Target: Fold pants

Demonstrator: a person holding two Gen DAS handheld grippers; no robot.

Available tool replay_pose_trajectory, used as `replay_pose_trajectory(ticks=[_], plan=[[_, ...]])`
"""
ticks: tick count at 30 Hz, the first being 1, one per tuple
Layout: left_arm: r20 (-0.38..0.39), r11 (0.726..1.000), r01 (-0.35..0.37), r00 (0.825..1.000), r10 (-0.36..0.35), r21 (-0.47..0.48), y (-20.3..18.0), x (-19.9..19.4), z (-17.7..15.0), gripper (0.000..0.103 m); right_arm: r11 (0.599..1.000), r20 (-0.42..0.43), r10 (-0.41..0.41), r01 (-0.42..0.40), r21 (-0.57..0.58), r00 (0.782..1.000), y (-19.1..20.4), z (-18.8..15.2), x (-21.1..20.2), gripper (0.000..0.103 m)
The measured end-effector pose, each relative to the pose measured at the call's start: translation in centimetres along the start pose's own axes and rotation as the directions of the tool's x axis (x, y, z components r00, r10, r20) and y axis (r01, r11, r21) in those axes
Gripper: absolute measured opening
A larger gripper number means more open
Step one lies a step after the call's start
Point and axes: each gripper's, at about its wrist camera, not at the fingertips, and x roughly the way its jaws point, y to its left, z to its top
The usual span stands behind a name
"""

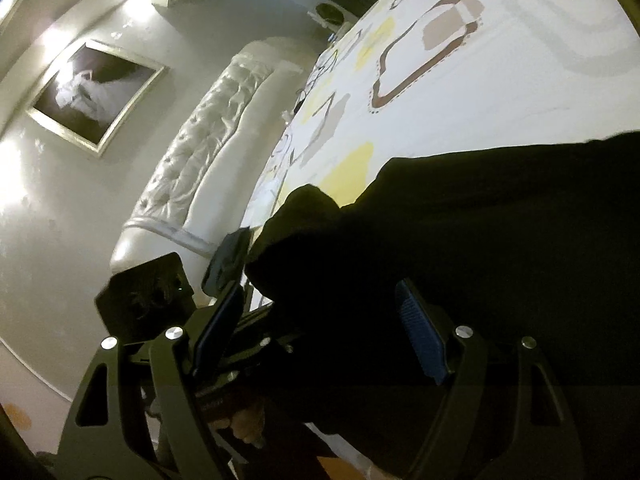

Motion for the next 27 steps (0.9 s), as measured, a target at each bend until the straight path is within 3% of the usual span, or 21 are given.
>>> replay_pose_trajectory(ticks=[3, 8, 9, 10, 13, 19, 21, 27], plan=[[0.002, 1.0, -0.017, 1.0, 0.017, 0.009, -0.1, 0.2, 0.0, 0.018, 1.0, -0.01, -0.026, 0.026, -0.009, 1.0, 0.4, 0.2, 0.9, 0.085], [0.006, 0.998, -0.054, 0.999, 0.054, 0.024, -0.5, 0.4, -0.1, 0.021, 0.999, -0.022, -0.047, 0.047, 0.001, 0.999, 0.2, 0.6, 2.1, 0.085], [0.007, 0.998, -0.063, 0.998, 0.063, 0.028, -0.6, 0.4, 0.0, 0.021, 0.998, -0.028, -0.067, 0.067, -0.012, 0.997, 0.3, 0.6, 2.4, 0.077], [0.008, 0.997, -0.075, 0.997, 0.075, 0.036, -0.8, 0.5, -0.1, 0.022, 0.996, -0.031, -0.083, 0.082, -0.027, 0.996, 0.3, 0.6, 2.6, 0.06], [0.021, 0.992, -0.114, 0.993, 0.113, 0.056, -1.2, 0.5, -0.1, 0.031, 0.992, -0.041, -0.121, 0.12, -0.034, 0.992, 0.0, 0.7, 3.2, 0.04], [0.029, 0.985, -0.156, 0.988, 0.154, 0.078, -1.9, 0.2, -0.4, 0.049, 0.993, -0.023, -0.115, 0.115, -0.014, 0.993, -0.5, 0.6, 2.7, 0.025], [0.038, 0.978, -0.189, 0.982, 0.186, 0.091, -2.2, -0.1, -0.5, 0.063, 0.992, -0.017, -0.123, 0.123, -0.015, 0.992, -0.6, 0.8, 2.5, 0.023], [0.039, 0.972, -0.223, 0.975, 0.22, 0.08, -2.3, -2.0, -1.6, 0.065, 0.991, -0.008, -0.134, 0.134, -0.014, 0.991, -0.8, 1.1, 2.0, 0.021]])
